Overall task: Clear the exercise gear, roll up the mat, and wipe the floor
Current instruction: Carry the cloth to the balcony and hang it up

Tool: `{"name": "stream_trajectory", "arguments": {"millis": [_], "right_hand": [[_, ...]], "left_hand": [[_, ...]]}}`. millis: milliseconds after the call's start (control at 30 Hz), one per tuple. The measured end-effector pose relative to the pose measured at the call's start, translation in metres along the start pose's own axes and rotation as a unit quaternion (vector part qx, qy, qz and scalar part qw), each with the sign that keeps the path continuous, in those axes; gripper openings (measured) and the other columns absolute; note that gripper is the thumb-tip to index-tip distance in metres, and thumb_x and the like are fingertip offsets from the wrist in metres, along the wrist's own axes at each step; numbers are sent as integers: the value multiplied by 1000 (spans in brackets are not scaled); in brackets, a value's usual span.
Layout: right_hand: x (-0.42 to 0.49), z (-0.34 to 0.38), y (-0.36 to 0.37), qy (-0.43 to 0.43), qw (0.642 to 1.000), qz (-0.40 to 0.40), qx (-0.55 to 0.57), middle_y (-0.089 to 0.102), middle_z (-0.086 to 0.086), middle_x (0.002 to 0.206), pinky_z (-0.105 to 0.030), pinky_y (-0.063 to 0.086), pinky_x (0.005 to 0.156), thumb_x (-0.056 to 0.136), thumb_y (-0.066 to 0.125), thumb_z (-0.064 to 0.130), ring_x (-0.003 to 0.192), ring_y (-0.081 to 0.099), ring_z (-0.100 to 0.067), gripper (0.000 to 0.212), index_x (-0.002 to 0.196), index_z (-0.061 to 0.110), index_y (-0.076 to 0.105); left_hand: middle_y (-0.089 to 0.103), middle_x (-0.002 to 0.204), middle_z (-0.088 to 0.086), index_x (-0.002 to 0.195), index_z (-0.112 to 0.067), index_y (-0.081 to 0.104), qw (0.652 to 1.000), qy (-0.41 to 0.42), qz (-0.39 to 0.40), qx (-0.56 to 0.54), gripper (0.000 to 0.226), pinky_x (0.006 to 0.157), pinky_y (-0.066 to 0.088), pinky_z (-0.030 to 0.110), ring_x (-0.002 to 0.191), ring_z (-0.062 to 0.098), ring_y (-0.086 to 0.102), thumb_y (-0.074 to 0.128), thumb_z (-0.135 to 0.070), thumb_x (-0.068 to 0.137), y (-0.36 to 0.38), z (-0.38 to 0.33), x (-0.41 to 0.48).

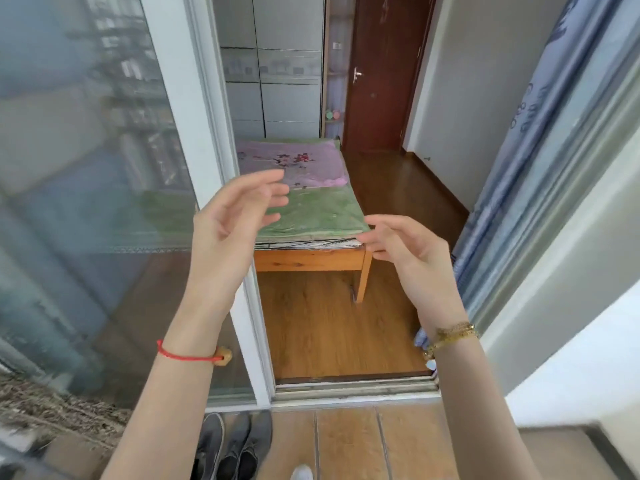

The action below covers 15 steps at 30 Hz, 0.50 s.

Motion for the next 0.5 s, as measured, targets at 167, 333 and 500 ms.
{"name": "stream_trajectory", "arguments": {"millis": [167,333,500], "right_hand": [[15,-27,-43,20,999,-25,-9,77,3,94,-27,58,88,100,54,20,92,71,-8,22,113,16,70],[39,-59,-82,44,998,-47,-11,76,3,98,-24,58,85,98,56,22,92,71,-8,19,106,20,73],[88,-97,-115,53,997,-52,-17,77,4,94,-24,57,86,100,54,22,93,71,-9,22,112,17,71]], "left_hand": [[73,113,3,122,-13,68,1000,-11,24,-6,26,97,56,36,110,18,69,52,-22,103,51,23,21],[73,112,3,120,-14,69,999,-19,40,-20,24,97,56,37,110,18,69,52,-19,103,99,53,48],[74,112,2,120,-13,69,999,-24,38,-30,24,98,55,38,111,18,69,52,-18,103,144,90,86]]}}
Point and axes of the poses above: each hand's wrist, its own x-axis towards the middle knuckle, its own y-axis out of the palm, z = x × y, the point moved 10 cm from there along x, towards the middle knuckle
